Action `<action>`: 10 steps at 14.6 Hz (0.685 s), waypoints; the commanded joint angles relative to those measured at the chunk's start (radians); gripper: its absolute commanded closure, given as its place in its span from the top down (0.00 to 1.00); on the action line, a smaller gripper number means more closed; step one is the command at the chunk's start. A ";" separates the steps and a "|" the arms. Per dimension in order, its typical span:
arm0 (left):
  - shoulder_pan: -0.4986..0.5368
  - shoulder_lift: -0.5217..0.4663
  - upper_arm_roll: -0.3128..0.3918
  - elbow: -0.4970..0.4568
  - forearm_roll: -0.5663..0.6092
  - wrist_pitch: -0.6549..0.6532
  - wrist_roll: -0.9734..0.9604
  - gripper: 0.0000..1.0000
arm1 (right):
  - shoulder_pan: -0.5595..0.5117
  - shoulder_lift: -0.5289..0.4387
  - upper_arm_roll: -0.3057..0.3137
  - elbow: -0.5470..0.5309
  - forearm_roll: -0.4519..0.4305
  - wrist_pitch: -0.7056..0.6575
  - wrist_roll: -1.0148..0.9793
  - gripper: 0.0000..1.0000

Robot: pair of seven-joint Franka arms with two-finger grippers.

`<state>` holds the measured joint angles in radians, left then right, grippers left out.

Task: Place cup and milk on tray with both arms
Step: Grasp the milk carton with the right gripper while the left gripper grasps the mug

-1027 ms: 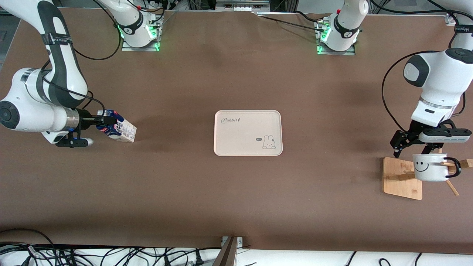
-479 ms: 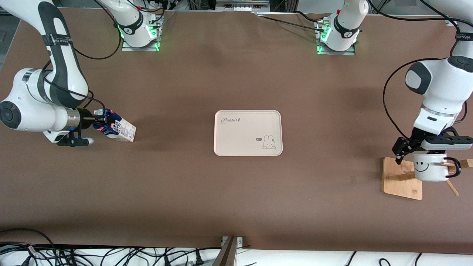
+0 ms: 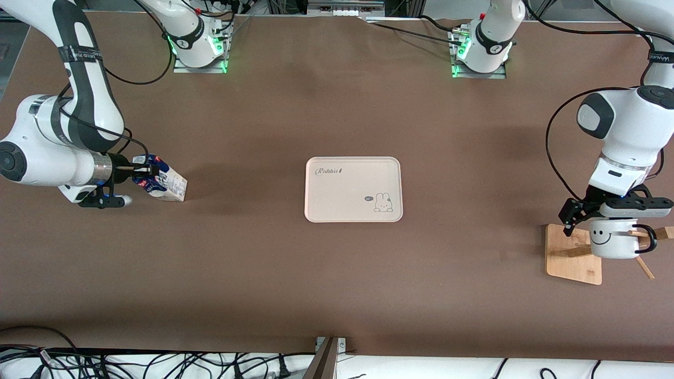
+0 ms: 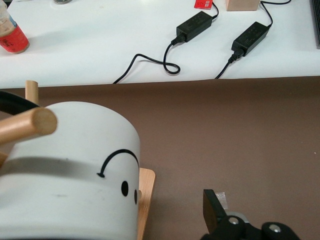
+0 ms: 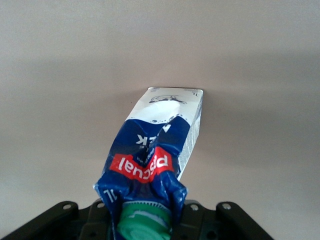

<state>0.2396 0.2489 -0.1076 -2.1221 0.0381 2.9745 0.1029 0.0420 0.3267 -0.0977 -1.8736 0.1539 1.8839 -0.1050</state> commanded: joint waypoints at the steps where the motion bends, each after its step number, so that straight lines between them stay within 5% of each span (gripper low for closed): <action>1: -0.014 0.010 0.012 0.021 0.017 0.006 0.011 0.68 | -0.002 -0.064 0.003 -0.032 -0.004 0.001 0.001 0.23; 7: -0.014 0.010 0.017 0.031 0.052 0.006 0.011 0.25 | -0.001 -0.190 0.058 -0.030 0.010 -0.037 0.004 0.24; 8: -0.013 0.009 0.017 0.031 0.054 0.004 0.012 0.00 | -0.001 -0.199 0.075 -0.029 0.013 -0.034 0.004 0.24; 10: -0.013 0.009 0.019 0.031 0.052 0.004 0.012 0.00 | -0.001 -0.210 0.108 -0.019 0.064 -0.026 0.019 0.24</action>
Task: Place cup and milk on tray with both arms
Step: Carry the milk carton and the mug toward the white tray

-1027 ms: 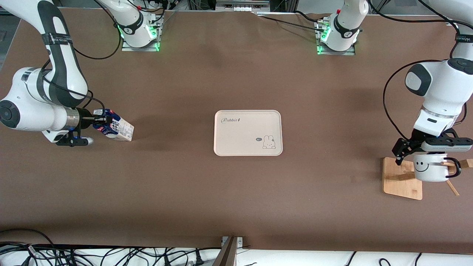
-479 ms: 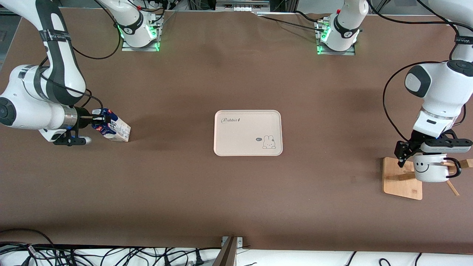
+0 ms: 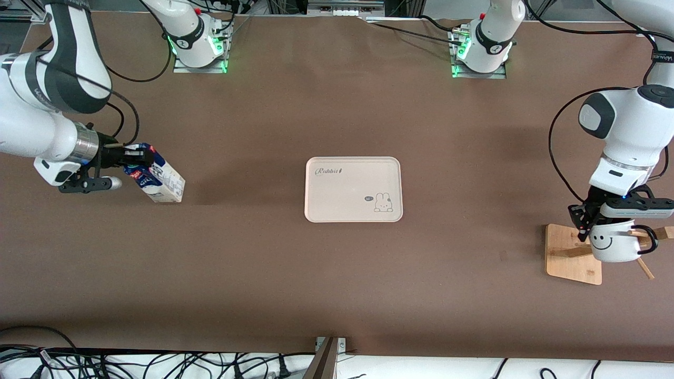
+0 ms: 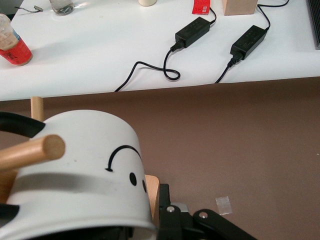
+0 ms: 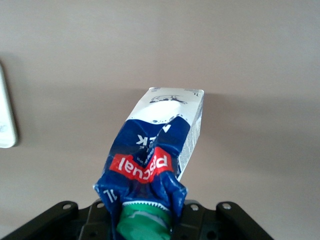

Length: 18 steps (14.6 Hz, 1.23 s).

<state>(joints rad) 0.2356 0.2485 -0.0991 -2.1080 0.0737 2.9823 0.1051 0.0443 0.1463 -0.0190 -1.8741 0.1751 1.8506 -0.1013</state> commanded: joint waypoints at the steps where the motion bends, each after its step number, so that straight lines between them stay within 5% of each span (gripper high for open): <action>1: -0.009 0.008 0.010 0.017 0.015 -0.003 0.010 0.00 | -0.003 -0.030 0.045 -0.011 0.058 0.007 0.055 0.24; 8: -0.022 -0.026 0.009 0.019 0.005 -0.014 -0.004 0.00 | 0.014 -0.022 0.256 0.055 0.046 0.053 0.282 0.24; 15: -0.076 -0.069 -0.008 0.016 0.005 -0.039 -0.012 0.00 | 0.179 -0.008 0.274 0.058 0.040 0.068 0.296 0.24; 18: -0.090 -0.089 -0.036 0.016 0.005 -0.089 -0.025 0.00 | 0.250 0.018 0.274 0.076 0.052 0.104 0.489 0.24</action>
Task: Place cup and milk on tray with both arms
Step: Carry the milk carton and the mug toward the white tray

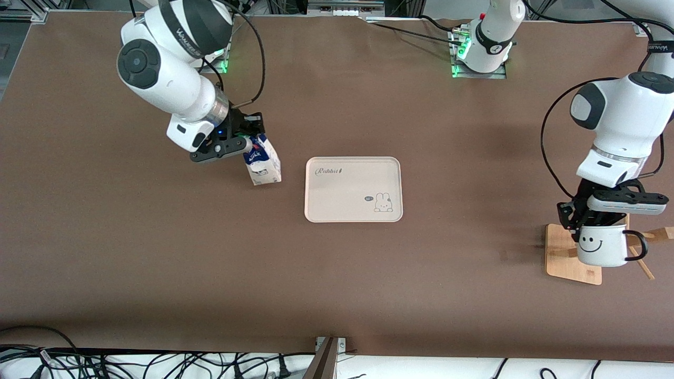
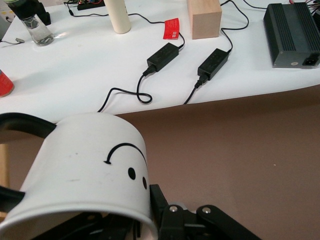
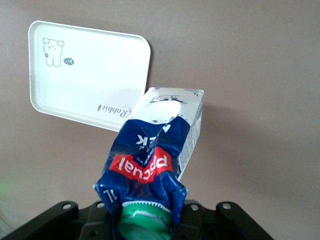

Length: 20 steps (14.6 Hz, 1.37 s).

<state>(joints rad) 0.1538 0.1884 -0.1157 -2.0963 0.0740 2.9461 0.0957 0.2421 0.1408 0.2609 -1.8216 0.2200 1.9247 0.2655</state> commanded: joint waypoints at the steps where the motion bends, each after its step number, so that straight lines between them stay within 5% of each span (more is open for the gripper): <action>1: -0.010 -0.038 -0.034 0.004 0.004 -0.071 -0.027 0.00 | 0.071 0.063 -0.006 0.063 0.007 0.033 0.161 0.24; 7: -0.036 -0.056 -0.097 0.015 0.016 -0.195 -0.090 0.00 | 0.117 0.335 -0.008 0.428 -0.005 -0.266 0.184 0.24; 13: -0.059 -0.060 -0.137 0.163 0.018 -0.664 -0.085 0.00 | 0.164 0.416 -0.008 0.540 -0.007 -0.276 0.184 0.24; 20: -0.066 -0.058 -0.208 0.231 0.006 -0.930 -0.079 0.00 | 0.203 0.557 -0.014 0.680 -0.025 -0.225 0.195 0.24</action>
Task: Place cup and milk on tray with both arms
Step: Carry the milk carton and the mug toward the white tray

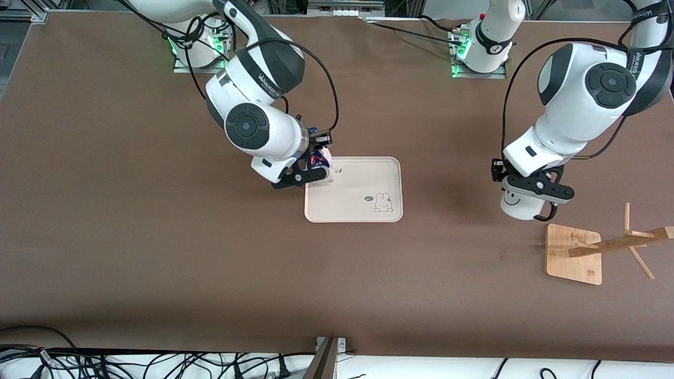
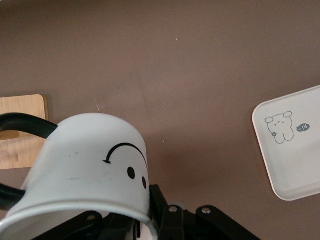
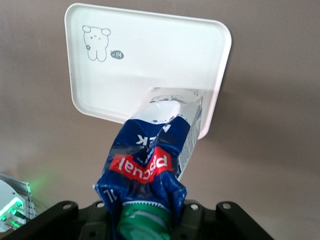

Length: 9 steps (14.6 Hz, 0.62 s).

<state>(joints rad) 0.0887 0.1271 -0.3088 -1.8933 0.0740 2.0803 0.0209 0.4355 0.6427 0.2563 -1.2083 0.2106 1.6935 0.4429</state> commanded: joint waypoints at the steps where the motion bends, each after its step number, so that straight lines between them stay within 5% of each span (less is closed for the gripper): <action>1: -0.003 0.003 -0.027 0.030 0.006 -0.086 -0.002 0.00 | 0.009 0.067 -0.011 0.067 -0.016 0.024 0.017 0.24; 9: -0.007 0.006 -0.064 0.039 0.001 -0.150 0.103 0.00 | 0.042 0.104 -0.017 0.064 -0.039 0.114 0.046 0.24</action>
<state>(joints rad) 0.0764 0.1273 -0.3686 -1.8859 0.0740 1.9832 0.0813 0.4518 0.7313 0.2454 -1.1833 0.1903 1.8159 0.4627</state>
